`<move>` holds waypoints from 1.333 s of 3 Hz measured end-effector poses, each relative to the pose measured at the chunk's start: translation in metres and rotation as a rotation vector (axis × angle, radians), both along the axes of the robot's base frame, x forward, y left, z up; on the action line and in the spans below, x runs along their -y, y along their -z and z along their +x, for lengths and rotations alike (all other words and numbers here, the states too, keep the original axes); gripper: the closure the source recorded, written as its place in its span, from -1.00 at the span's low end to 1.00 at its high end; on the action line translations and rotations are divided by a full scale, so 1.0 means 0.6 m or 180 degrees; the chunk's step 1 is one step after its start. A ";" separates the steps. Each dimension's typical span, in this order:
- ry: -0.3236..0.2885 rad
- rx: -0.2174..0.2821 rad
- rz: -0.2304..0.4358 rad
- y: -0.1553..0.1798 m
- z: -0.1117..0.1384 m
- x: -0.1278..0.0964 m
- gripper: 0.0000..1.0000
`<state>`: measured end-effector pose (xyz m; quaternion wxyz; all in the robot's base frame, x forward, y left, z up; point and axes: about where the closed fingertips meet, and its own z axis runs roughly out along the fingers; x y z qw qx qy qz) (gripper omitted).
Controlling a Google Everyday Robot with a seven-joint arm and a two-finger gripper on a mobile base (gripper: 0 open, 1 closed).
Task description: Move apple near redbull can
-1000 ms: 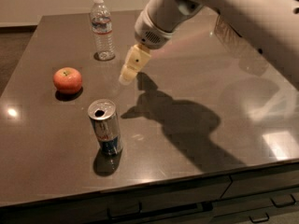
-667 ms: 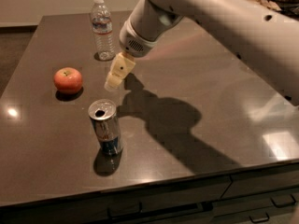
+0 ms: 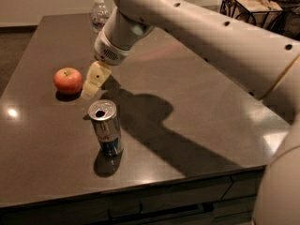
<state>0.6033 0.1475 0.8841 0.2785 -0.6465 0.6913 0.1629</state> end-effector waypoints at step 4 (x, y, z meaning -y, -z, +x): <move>-0.0515 -0.0068 -0.0039 0.030 -0.009 -0.131 -1.00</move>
Offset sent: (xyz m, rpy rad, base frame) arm -0.0016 0.0718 -0.0153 -0.0026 0.0119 0.1354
